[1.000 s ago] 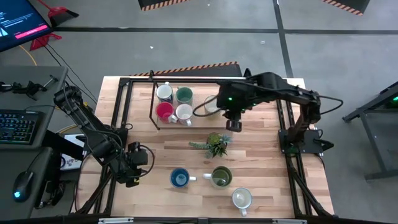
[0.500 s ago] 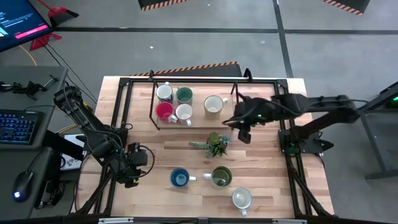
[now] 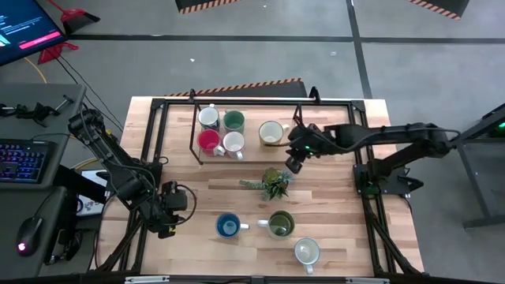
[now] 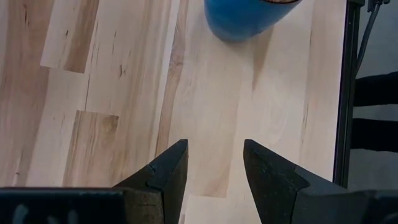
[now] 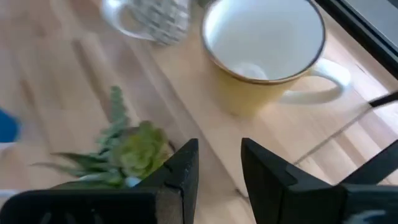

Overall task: Place coffee mugs
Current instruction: Put the yellow mug on the shelf

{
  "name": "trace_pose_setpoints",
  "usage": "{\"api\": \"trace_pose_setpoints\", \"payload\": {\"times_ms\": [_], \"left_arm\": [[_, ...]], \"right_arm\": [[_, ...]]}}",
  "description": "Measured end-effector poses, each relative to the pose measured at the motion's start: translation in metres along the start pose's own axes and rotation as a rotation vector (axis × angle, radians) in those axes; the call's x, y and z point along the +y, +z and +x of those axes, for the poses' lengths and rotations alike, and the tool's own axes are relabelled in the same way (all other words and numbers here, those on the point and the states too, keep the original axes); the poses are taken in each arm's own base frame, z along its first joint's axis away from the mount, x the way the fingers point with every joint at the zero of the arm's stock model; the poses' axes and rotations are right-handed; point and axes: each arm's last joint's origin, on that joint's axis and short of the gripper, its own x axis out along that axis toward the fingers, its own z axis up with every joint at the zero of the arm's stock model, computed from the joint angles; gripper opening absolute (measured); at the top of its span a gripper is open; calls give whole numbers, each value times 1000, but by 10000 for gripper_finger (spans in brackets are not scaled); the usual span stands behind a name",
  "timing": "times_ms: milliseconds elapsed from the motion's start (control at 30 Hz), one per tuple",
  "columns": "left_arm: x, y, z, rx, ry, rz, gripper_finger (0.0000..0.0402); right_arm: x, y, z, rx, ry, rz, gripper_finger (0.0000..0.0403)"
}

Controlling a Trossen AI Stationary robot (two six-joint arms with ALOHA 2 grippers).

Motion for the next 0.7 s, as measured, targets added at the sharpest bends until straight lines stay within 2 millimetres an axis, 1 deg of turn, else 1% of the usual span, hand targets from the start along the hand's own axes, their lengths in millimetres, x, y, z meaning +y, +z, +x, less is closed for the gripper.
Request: {"api": "trace_pose_setpoints", "payload": {"times_ms": [133, 267, 367, 467, 533, 700], "left_arm": [[0, 0, 0, 0, 1, -1, 147], [0, 0, 0, -1, 1, 0, 147], [0, 0, 0, -1, 1, -1, 147], [0, 0, 0, -1, 1, 0, 147], [0, 0, 0, -1, 1, 0, 147], [0, 0, 0, -1, 1, 0, 147]], "right_arm": [[-3, 14, 19, 81, -70, 9, 99], [-5, 28, 31, 151, -121, 10, 99], [-7, 33, 40, 234, -153, -3, 99], [-6, 36, 47, 277, -157, -14, 99], [-5, 36, 54, 293, -161, -18, 99], [-3, 37, 64, 307, -165, -11, 99]]}}
